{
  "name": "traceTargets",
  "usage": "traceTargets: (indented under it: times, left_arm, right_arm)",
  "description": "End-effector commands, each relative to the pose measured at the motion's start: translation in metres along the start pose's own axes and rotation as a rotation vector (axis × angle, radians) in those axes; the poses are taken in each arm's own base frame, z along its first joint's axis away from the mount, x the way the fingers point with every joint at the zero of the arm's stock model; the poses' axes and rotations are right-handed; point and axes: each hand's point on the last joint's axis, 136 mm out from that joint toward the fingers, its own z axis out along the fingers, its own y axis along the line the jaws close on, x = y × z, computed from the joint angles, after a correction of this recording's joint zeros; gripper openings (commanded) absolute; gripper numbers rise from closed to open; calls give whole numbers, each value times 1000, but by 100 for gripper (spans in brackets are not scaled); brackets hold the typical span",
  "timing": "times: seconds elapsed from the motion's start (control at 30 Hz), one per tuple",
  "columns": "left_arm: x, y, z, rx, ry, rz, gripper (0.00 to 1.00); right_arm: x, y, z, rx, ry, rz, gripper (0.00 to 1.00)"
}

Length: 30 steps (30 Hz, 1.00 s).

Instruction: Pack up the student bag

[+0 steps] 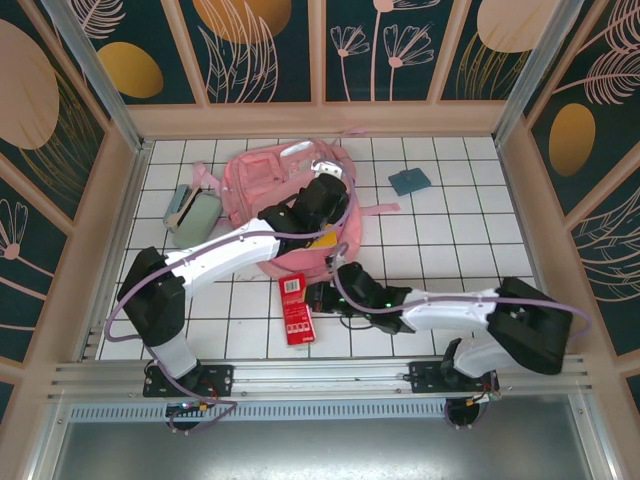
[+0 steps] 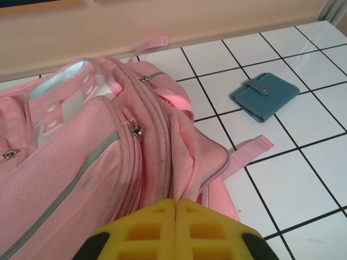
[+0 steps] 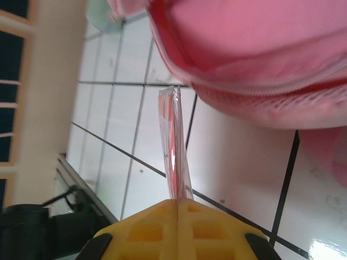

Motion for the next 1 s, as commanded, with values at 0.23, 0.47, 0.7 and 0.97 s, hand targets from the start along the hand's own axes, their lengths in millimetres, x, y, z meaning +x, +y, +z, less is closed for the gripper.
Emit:
traceTargets:
  times: [0.23,0.47,0.7,0.97]
  left_arm:
    - [-72,10,-37,-14,-159,-52,0]
    - [-90,8,-54,21,-190,-57,0]
    - [-100,-5,-60,90,-193,-41,0]
    - [-102,-14,-61,135,-186,-32,0]
  right_arm:
    - [-67,-1,-71,-186,-250,54,0]
    - [-120,8,-79,-283,-353,61,0]
    - [-174,20,-60,-365,-428,116,0]
    - [-229,14,-30,-446,-543,259,0]
